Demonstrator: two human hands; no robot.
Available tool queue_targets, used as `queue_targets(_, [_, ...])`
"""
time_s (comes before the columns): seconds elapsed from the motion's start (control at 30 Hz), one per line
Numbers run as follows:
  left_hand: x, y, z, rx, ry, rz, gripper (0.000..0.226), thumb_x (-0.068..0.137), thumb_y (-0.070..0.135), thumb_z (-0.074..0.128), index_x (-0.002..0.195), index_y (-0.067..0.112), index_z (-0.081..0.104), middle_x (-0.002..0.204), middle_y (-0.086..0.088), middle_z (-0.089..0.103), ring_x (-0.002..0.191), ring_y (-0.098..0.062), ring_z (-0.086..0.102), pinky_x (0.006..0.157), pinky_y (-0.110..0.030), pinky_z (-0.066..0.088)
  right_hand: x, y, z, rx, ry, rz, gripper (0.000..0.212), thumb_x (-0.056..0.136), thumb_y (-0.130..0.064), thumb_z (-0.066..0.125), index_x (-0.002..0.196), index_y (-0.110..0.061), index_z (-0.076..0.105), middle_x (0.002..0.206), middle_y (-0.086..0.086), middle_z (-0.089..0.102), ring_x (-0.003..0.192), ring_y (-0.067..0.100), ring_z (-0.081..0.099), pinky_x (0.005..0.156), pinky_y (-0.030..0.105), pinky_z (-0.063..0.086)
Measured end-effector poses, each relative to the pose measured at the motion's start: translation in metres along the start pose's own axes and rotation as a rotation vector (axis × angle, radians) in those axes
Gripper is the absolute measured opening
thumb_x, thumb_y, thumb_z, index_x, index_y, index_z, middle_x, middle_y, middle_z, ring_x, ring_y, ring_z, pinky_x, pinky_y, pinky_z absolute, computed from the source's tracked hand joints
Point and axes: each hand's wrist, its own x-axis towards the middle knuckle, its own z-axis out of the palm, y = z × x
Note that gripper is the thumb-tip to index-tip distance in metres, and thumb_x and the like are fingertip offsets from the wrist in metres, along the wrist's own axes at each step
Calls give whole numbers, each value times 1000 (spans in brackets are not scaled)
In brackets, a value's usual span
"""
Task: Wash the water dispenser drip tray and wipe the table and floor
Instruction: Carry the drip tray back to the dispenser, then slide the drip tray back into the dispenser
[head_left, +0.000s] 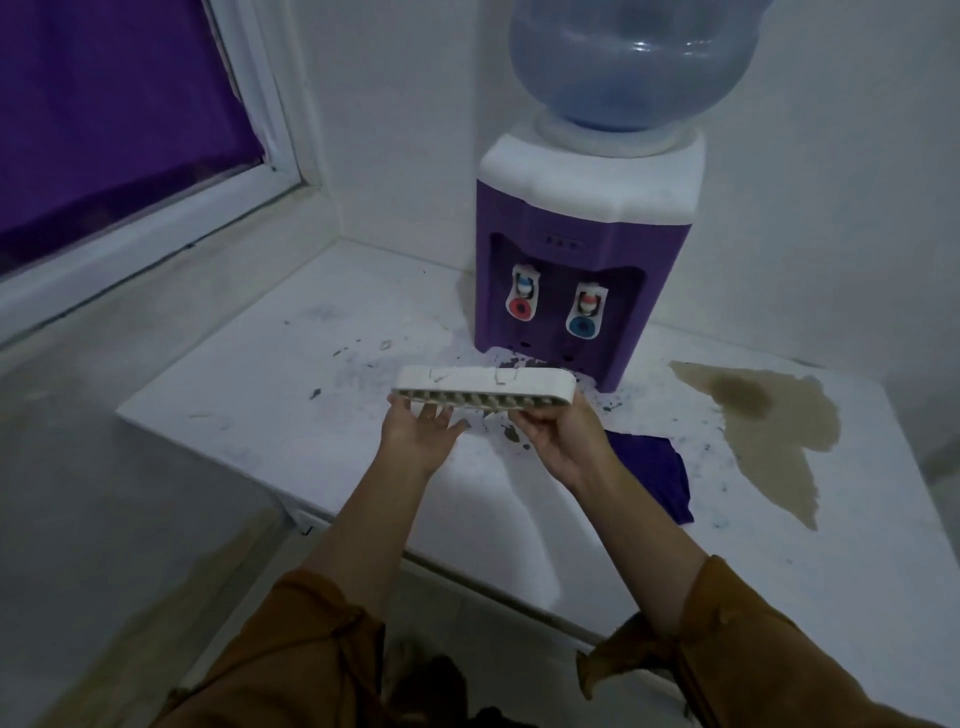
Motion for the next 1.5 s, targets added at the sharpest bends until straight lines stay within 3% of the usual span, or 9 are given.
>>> queue_targets(0.07, [20, 6, 9, 33, -18, -21, 49, 102, 43, 15, 143, 25, 36, 146, -7, 42, 137, -28, 35, 114, -52, 16, 19, -3, 6, 23, 0, -6, 53, 82, 25, 30, 120, -7, 50, 119, 19, 57, 114, 31, 56, 98, 41, 49])
queue_targets(0.2, [66, 27, 34, 52, -23, -100, 51, 102, 44, 14, 149, 25, 25, 153, -7, 31, 143, -30, 24, 115, -49, 14, 58, -9, 19, 216, 37, -66, 56, 83, 23, 31, 128, -7, 46, 126, 22, 55, 119, 36, 53, 90, 44, 54])
queue_targets(0.33, [105, 50, 46, 161, -76, -182, 47, 100, 40, 30, 136, 16, 46, 142, -10, 46, 124, -29, 46, 99, -50, 36, 89, -1, 33, 91, 155, -40, 47, 84, 19, 35, 121, -6, 50, 109, 17, 61, 99, 29, 62, 81, 38, 56])
queue_targets(0.4, [122, 57, 45, 228, -74, -247, 48, 101, 44, 27, 134, 16, 49, 140, -8, 48, 126, -28, 46, 100, -49, 35, 101, 7, 36, 120, 260, 17, 38, 86, 14, 37, 118, -3, 51, 103, 17, 62, 96, 30, 62, 75, 37, 58])
queue_targets(0.53, [149, 61, 40, 327, -16, -376, 46, 100, 43, 35, 134, 16, 50, 141, -5, 49, 131, -23, 45, 105, -41, 35, 112, 21, 33, 252, 425, 129, 26, 92, -1, 45, 118, -1, 52, 101, 18, 63, 111, 32, 59, 88, 40, 50])
queue_targets(0.7, [163, 47, 47, 369, 4, -466, 43, 96, 26, 49, 137, 12, 46, 142, -5, 47, 134, -19, 41, 111, -36, 30, 120, 25, 22, 263, 579, 148, 42, 91, -12, 49, 133, -4, 46, 117, 13, 55, 124, 25, 50, 100, 34, 41])
queue_targets(0.8, [169, 39, 56, 392, 2, -495, 38, 96, 17, 49, 133, 10, 47, 140, -6, 49, 134, -20, 41, 111, -38, 29, 128, 12, 13, 306, 601, 93, 34, 91, -12, 51, 124, -5, 52, 98, 13, 57, 126, 27, 50, 106, 33, 40])
queue_targets(1.0, [185, 19, 73, 403, -28, -497, 34, 95, 15, 51, 129, 13, 48, 136, -7, 54, 131, -20, 45, 110, -40, 30, 149, -14, -1, 464, 600, -5, 10, 88, -13, 60, 93, -5, 55, 97, 14, 57, 114, 29, 56, 90, 37, 50])
queue_targets(1.5, [227, -32, 99, 479, 68, -346, 45, 98, 21, 47, 141, 13, 37, 139, -13, 49, 129, -25, 47, 104, -36, 40, 194, -26, -41, 417, 621, 28, 14, 93, -9, 53, 107, -6, 55, 112, 17, 62, 112, 30, 59, 88, 42, 51])
